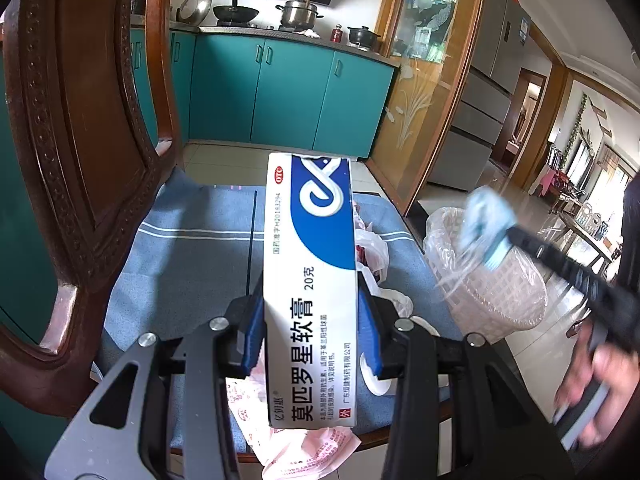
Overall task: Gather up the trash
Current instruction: 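Carry the blue face mask with the right gripper and drop it into the wastebasket, then carry the white ointment box with the left gripper and release it into the wastebasket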
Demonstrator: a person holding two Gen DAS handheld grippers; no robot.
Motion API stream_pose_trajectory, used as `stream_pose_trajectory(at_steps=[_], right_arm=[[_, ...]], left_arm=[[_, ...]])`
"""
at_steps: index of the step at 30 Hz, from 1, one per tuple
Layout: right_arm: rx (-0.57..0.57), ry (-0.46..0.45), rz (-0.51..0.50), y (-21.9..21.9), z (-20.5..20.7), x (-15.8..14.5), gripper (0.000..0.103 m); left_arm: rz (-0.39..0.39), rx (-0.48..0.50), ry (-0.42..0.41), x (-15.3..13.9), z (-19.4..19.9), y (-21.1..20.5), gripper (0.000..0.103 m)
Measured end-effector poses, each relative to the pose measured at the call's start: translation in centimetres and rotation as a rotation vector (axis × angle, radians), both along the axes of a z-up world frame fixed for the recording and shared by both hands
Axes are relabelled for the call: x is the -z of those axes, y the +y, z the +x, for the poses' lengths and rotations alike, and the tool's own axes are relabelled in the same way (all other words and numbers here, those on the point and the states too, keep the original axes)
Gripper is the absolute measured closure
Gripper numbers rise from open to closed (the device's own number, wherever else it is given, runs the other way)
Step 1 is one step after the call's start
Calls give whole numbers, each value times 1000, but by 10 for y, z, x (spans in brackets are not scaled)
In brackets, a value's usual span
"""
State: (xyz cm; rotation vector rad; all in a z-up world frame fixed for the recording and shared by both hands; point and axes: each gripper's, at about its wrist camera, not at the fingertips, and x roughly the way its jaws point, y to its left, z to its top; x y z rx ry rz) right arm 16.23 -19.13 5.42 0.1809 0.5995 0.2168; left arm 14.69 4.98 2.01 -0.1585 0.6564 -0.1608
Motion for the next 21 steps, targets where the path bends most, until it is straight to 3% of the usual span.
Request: stream_pose_trajectory(at_steps=[4,8,9,10,11,12,13,16,21], right_arm=[[162,23,14,-53,14,7,101],[227,86,-8,-76,26,24,100],[239,97,-11,-80,27,26,92],[259,105,-8,-83,27,29,72],[270,94,-1,-84,24,27,61],[288,60,11,-86,19,23,41],[313,10,25,-89,11,16,28],[364,-108,96,-101,-11,0,14],[451,-180,160,-125,-27,-5,11]], left_arm=[[0,2,3,1,0,-2,62],[4,12,2,0,1,-8,62],[10,15,2,1,1,-11,62],[13,18,3,1,2,-12,62],[17,24,5,1,3,-15,62],[21,31,5,1,3,-19,62],[25,34,6,2,3,-21,62],[40,56,-2,1,2,-32,62],[24,130,7,1,4,-62,62]])
